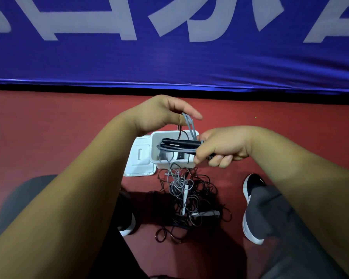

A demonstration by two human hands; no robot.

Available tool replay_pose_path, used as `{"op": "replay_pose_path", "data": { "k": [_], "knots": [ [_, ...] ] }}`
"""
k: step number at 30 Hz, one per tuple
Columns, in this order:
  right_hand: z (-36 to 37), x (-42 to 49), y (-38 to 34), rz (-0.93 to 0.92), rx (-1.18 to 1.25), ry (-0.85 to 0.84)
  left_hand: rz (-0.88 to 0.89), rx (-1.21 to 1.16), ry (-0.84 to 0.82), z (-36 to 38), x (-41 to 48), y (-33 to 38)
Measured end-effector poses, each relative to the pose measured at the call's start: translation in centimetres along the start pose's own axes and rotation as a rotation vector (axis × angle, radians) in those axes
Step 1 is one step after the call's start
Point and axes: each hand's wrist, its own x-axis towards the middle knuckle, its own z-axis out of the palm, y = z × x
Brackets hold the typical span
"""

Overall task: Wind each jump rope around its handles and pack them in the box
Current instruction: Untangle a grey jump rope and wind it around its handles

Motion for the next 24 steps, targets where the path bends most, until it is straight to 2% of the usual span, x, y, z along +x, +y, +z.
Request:
{"op": "replay_pose_path", "data": {
  "k": [8,12,15,19,22,24],
  "knots": [
    [-1.6,2.1,0.9,-0.084,-0.061,0.360,0.035,0.539,-0.021,0.5,-0.2,1.7],
    [-2.4,2.8,1.0,-0.144,-0.024,0.499,-0.063,0.731,-0.023,0.6,-0.4,1.7],
    [-2.6,2.8,0.7,-0.117,0.017,0.480,-0.145,0.764,0.007,0.8,-0.5,1.1],
    [-2.7,2.1,0.5,0.037,0.035,0.303,-0.210,0.712,0.060,0.9,-0.8,0.1],
    [-2.7,1.3,0.3,0.106,0.022,0.199,-0.148,0.702,0.101,0.8,-1.0,0.1],
    [-2.8,1.3,0.2,0.115,0.027,0.198,-0.085,0.773,0.137,0.8,-1.1,0.2]
  ]
}}
